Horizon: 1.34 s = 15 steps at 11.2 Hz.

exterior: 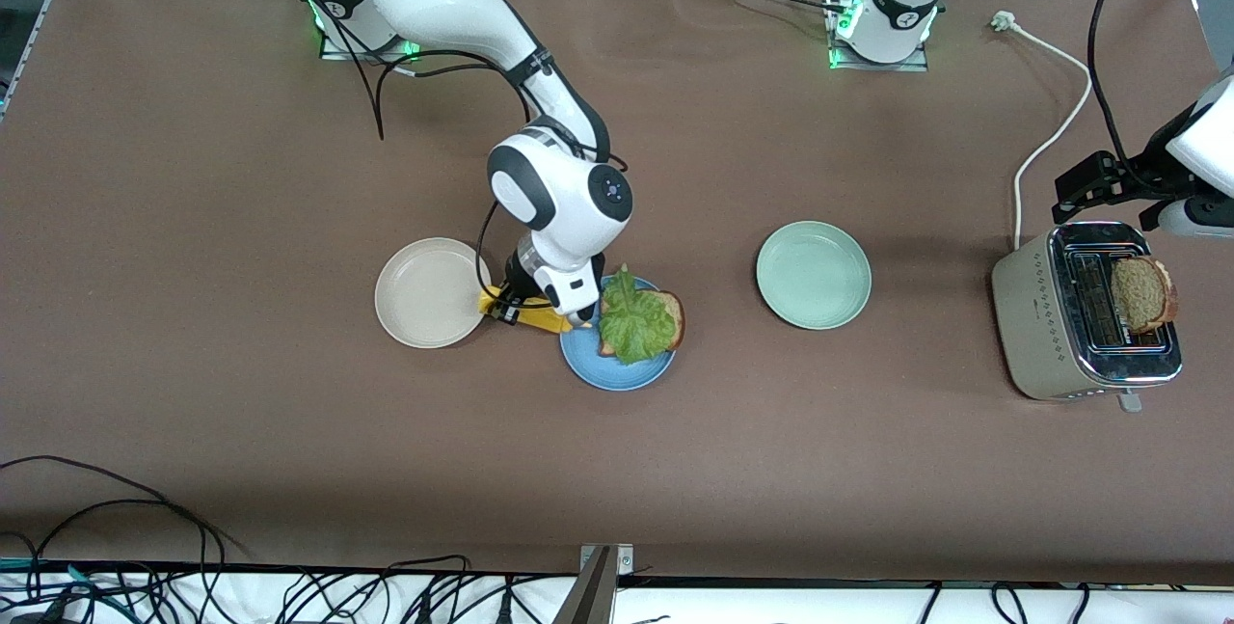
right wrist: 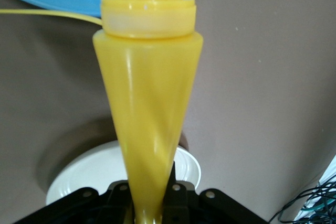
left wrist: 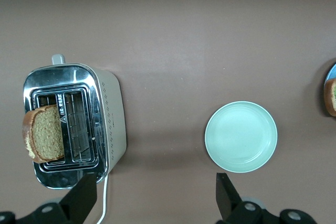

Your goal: Make sandwich in blue plate with both arms

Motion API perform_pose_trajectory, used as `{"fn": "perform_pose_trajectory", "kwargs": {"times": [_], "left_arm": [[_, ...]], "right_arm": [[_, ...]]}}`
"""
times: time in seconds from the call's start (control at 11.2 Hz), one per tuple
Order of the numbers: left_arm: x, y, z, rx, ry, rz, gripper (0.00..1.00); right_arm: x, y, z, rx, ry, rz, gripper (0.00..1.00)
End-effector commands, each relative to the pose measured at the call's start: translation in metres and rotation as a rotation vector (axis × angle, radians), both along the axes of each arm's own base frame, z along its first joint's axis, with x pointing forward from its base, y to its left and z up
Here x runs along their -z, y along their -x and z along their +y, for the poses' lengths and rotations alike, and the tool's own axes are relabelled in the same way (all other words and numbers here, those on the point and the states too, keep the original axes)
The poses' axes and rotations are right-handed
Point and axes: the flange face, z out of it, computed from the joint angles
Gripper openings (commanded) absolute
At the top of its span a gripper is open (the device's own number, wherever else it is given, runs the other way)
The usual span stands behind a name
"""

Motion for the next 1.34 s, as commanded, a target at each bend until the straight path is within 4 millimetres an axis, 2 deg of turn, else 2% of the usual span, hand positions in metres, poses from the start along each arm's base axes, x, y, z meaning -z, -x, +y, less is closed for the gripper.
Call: {"fn": "perform_pose_trajectory", "kwargs": {"times": [0.0,0.09,0.27,0.54,0.72,0.98,1.25], "left_arm": [[-0.004,-0.003,0.001,0.011,0.009,-0.006,1.00],[-0.005,-0.003,0.000,0.014,0.008,-0.009,1.00],[-0.005,-0.003,-0.001,0.015,0.007,-0.009,1.00],[-0.005,-0.003,-0.002,0.017,0.008,-0.009,1.00],[-0.004,-0.003,-0.001,0.017,0.007,-0.008,1.00],[-0.004,-0.003,0.000,0.015,0.007,-0.008,1.00],[-0.004,-0.005,0.001,0.012,0.009,-0.014,1.00]], "right_arm": [[-0.005,-0.021,-0.017,-0.025,-0.009,0.006,0.00],[-0.013,-0.029,-0.027,-0.030,-0.015,0.015,0.00],[-0.037,-0.055,-0.062,-0.046,-0.084,0.055,0.00],[-0.064,-0.088,-0.128,-0.054,-0.252,0.182,0.00],[-0.073,-0.103,-0.165,-0.063,-0.412,0.257,0.00],[-0.089,-0.119,-0.216,-0.081,-0.631,0.310,0.00],[-0.095,-0.120,-0.266,-0.152,-0.803,0.367,0.00]]}}
